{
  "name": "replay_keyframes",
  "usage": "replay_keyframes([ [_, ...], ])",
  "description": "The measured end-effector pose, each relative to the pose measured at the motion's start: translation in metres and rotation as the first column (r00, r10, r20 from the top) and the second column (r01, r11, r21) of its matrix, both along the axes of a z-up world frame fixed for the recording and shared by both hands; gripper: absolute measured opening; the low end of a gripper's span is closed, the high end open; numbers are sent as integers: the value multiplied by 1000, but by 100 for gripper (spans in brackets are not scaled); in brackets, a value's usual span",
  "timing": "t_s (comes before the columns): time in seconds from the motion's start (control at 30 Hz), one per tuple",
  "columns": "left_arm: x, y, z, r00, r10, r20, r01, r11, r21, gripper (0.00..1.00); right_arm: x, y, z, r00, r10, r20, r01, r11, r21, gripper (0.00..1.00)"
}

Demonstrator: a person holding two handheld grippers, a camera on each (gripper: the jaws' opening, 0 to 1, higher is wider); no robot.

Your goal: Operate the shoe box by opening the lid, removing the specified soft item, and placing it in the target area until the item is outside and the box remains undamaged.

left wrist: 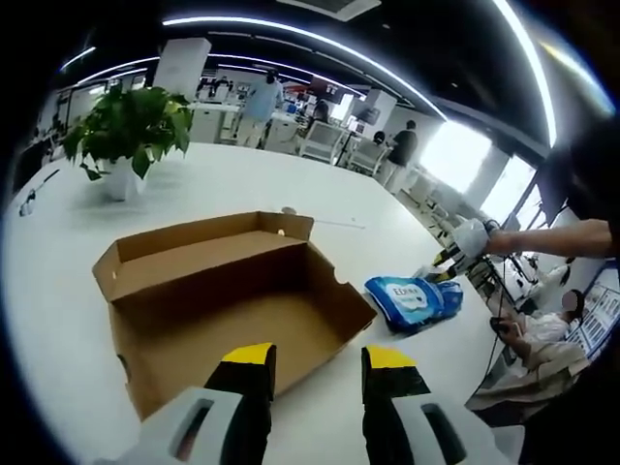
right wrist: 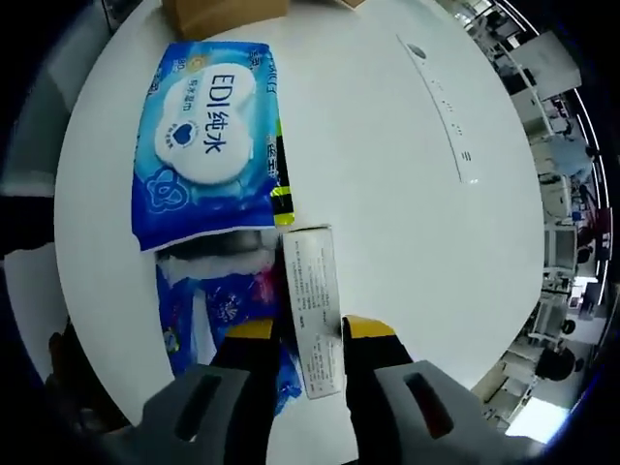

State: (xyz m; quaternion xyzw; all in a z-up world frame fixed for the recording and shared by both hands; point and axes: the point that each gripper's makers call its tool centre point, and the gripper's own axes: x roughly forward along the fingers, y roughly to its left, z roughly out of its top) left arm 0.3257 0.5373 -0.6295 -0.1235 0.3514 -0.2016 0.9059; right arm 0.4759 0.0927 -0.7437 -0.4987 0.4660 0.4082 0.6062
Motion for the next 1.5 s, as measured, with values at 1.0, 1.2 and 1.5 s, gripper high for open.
replay_keyframes([
  [1.0,-37,63,10,999,-24,38,25,1000,-19,35,-42,42,49,965,-231,127,215,969,124,29],
  [1.2,-40,80,11,999,-12,50,14,1000,-28,35,-48,72,55,940,-325,106,296,929,220,29],
  [1.5,-48,109,13,998,17,57,-15,999,-38,35,-54,119,54,910,-413,47,372,861,347,32],
])
